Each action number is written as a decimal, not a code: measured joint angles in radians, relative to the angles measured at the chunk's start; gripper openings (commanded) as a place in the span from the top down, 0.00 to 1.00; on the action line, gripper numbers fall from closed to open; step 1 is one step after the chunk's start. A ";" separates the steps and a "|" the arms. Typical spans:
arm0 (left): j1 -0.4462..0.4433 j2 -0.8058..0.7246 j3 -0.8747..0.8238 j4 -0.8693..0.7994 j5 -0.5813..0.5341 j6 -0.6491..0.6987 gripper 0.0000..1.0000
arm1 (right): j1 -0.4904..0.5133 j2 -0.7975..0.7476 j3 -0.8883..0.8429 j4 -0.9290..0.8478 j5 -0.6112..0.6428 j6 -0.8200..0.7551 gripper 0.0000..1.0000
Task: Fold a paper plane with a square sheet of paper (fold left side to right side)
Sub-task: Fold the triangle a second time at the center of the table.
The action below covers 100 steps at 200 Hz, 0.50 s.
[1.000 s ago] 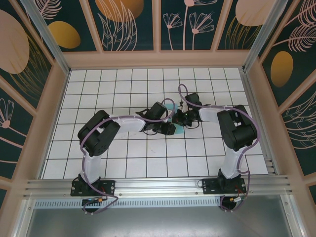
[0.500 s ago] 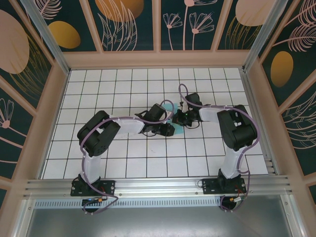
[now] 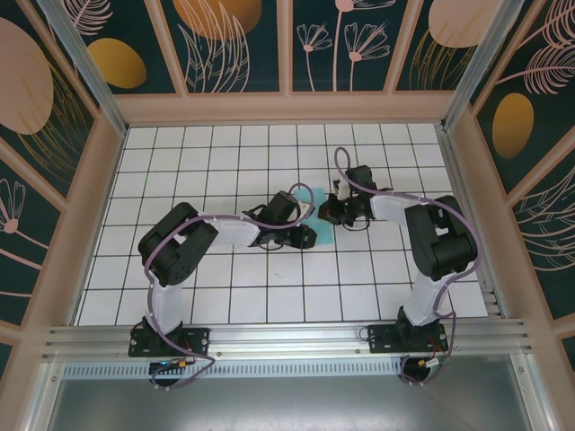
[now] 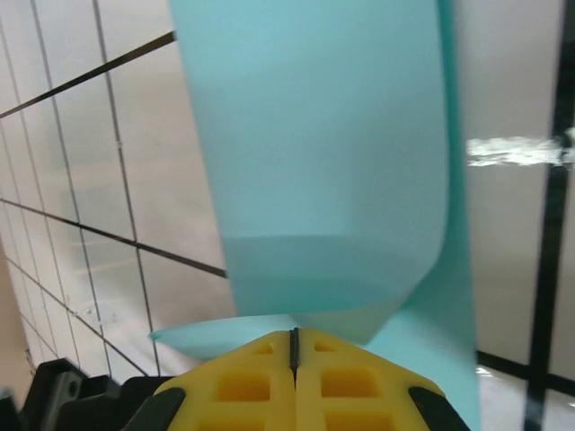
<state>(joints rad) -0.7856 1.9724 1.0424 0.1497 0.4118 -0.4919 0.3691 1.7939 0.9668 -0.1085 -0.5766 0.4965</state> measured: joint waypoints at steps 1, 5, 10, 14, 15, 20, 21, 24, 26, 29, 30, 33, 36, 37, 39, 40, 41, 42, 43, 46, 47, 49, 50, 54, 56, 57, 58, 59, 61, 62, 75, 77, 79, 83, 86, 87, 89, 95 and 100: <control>0.000 0.000 0.000 0.000 0.000 0.000 0.74 | 0.001 0.000 0.000 0.000 0.000 0.000 0.97; 0.000 0.000 -0.001 0.001 0.000 0.000 0.74 | 0.006 0.000 0.000 0.000 0.000 0.001 0.97; 0.000 0.000 -0.001 0.003 0.000 0.000 0.74 | 0.014 0.000 -0.001 0.000 0.000 0.003 0.97; 0.000 0.000 -0.002 0.004 0.000 0.000 0.74 | 0.019 0.000 -0.001 0.000 0.000 0.003 0.97; 0.000 0.000 -0.002 0.004 0.000 0.000 0.74 | 0.021 0.000 -0.001 0.000 0.000 0.003 0.97; 0.000 0.000 -0.002 0.004 0.000 0.000 0.74 | 0.028 0.000 -0.001 0.000 0.000 0.005 0.97; 0.000 0.000 -0.002 0.004 0.000 0.000 0.74 | 0.029 0.000 -0.001 0.001 0.000 0.006 0.97; 0.000 0.000 -0.002 0.004 0.000 0.000 0.74 | 0.034 0.001 -0.001 0.002 0.000 0.007 0.97; 0.000 0.000 -0.002 0.004 0.000 0.000 0.74 | 0.036 0.002 -0.001 0.003 0.000 0.008 0.97; 0.000 0.000 -0.002 0.004 0.000 0.000 0.75 | 0.040 0.002 -0.001 0.004 0.000 0.008 0.97; 0.000 0.000 -0.002 0.004 0.000 0.000 0.75 | 0.041 0.003 -0.001 0.005 0.000 0.008 0.97; 0.000 0.000 -0.002 0.004 0.000 0.000 0.75 | 0.045 0.005 -0.001 0.006 0.000 0.008 0.96; 0.000 0.000 -0.002 0.004 0.000 0.000 0.75 | 0.047 0.006 -0.001 0.008 0.000 0.008 0.96; 0.000 0.000 -0.002 0.004 0.000 0.000 0.75 | 0.049 0.008 -0.001 0.008 0.000 0.008 0.96; 0.000 0.000 -0.002 0.004 0.000 0.000 0.75 | 0.051 0.010 -0.001 0.010 0.000 0.008 0.96; 0.000 0.000 -0.002 0.004 0.000 0.000 0.75 | 0.052 0.010 -0.001 0.010 0.000 0.008 0.96; 0.000 0.000 -0.002 0.004 0.000 0.000 0.75 | 0.053 0.011 -0.001 0.011 0.000 0.008 0.96; 0.000 0.000 -0.003 0.004 0.000 0.000 0.75 | 0.053 0.012 -0.001 0.011 0.000 0.008 0.96; 0.000 0.000 -0.003 0.005 0.000 0.000 0.75 | 0.055 0.014 -0.001 0.011 0.000 0.008 0.97; 0.000 0.000 -0.003 0.005 0.000 0.000 0.75 | 0.057 0.018 -0.001 0.012 0.000 0.008 0.96; 0.000 0.000 -0.003 0.005 0.000 0.000 0.75 | 0.058 0.018 -0.001 0.012 0.000 0.008 0.96; 0.000 0.000 -0.003 0.005 0.000 0.000 0.75 | 0.059 0.021 -0.001 0.013 0.001 0.008 0.96; 0.000 0.000 -0.003 0.005 0.000 0.000 0.75 | 0.060 0.023 -0.001 0.014 0.002 0.008 0.96; 0.000 0.000 -0.003 0.005 0.000 -0.001 0.75 | 0.061 0.028 -0.001 0.015 0.003 0.008 0.96; 0.000 0.000 -0.003 0.005 -0.001 -0.001 0.75 | 0.062 0.031 -0.001 0.015 0.005 0.008 0.96; 0.000 0.000 -0.003 0.005 0.000 -0.002 0.75 | 0.063 0.032 -0.001 0.015 0.005 0.008 0.96; 0.000 0.000 -0.003 0.005 0.000 -0.002 0.75 | 0.063 0.035 -0.001 0.015 0.006 0.007 0.96; 0.000 0.000 -0.003 0.005 0.000 -0.003 0.75 | 0.063 0.035 -0.001 0.015 0.008 0.007 0.96; 0.000 0.000 -0.003 0.005 -0.001 -0.003 0.75 | 0.064 0.039 -0.001 0.015 0.009 0.007 0.96; 0.000 0.000 -0.003 0.005 -0.001 -0.003 0.75 | 0.064 0.039 -0.001 0.014 0.010 0.007 0.96; 0.000 0.000 -0.003 0.005 -0.002 -0.008 0.75 | 0.065 0.057 -0.001 0.014 0.027 0.005 0.96; 0.000 0.000 -0.003 0.005 -0.002 -0.008 0.75 | 0.065 0.060 -0.001 0.014 0.031 0.004 0.96; 0.000 0.000 -0.003 0.005 -0.002 -0.008 0.74 | 0.065 0.063 -0.001 0.014 0.034 0.003 0.96; 0.000 0.000 -0.003 0.004 -0.003 -0.008 0.75 | 0.065 0.066 -0.001 0.014 0.037 0.002 0.96; 0.000 0.000 -0.003 0.004 -0.003 -0.009 0.75 | 0.064 0.069 -0.001 0.014 0.037 -0.001 0.96; 0.000 0.000 -0.003 0.004 -0.003 -0.008 0.75 | 0.064 0.069 0.000 0.014 0.037 -0.001 0.96; 0.000 0.000 -0.003 0.005 -0.004 -0.009 0.75 | 0.064 0.070 0.000 0.014 0.037 -0.002 0.96; 0.000 0.000 -0.003 0.004 -0.004 -0.010 0.75 | 0.065 0.070 0.002 0.014 0.040 -0.006 0.96; 0.000 0.000 -0.003 0.004 -0.004 -0.011 0.75 | 0.065 0.070 0.002 0.012 0.045 -0.013 0.96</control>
<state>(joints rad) -0.7856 1.9720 1.0397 0.1539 0.4076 -0.5026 0.4343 1.8637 0.9691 -0.0963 -0.5312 0.4839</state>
